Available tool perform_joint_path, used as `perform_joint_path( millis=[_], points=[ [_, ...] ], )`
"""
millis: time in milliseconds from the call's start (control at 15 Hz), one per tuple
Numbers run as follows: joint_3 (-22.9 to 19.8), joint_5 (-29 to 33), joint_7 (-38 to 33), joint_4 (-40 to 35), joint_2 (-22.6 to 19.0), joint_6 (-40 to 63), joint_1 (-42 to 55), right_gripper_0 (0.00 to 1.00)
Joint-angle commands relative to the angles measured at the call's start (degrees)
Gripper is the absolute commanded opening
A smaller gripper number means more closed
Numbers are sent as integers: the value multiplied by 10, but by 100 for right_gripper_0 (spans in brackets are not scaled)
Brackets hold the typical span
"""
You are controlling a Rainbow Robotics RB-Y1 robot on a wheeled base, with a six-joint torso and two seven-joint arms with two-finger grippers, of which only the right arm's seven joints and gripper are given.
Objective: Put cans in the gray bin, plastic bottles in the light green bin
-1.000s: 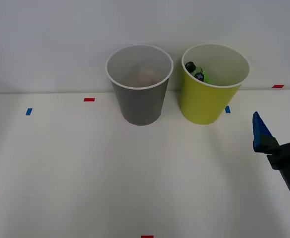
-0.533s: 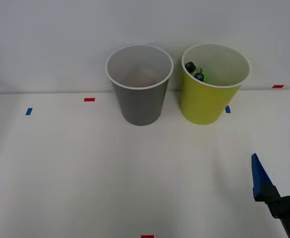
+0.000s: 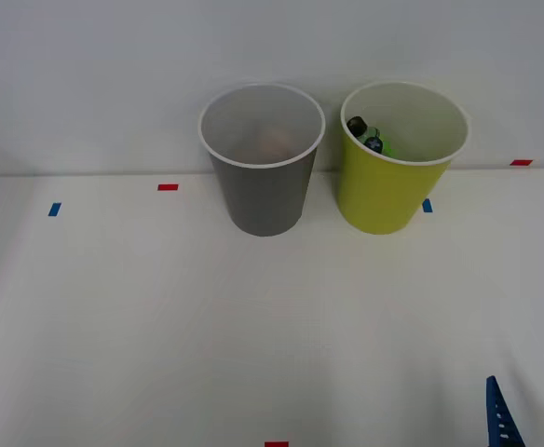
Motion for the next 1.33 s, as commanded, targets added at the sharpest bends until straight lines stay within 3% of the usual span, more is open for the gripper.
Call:
perform_joint_path(
  millis=[67,267,733,1333],
  points=[
    [-2,-37,-1,1,-54,-8,12,100],
    [1,-43,-8,5,-59,-8,11,100],
    [-4,21,8,7,2,-7,-1,100],
    [-16,29,-17,7,-10,-21,18,100]
  ],
)
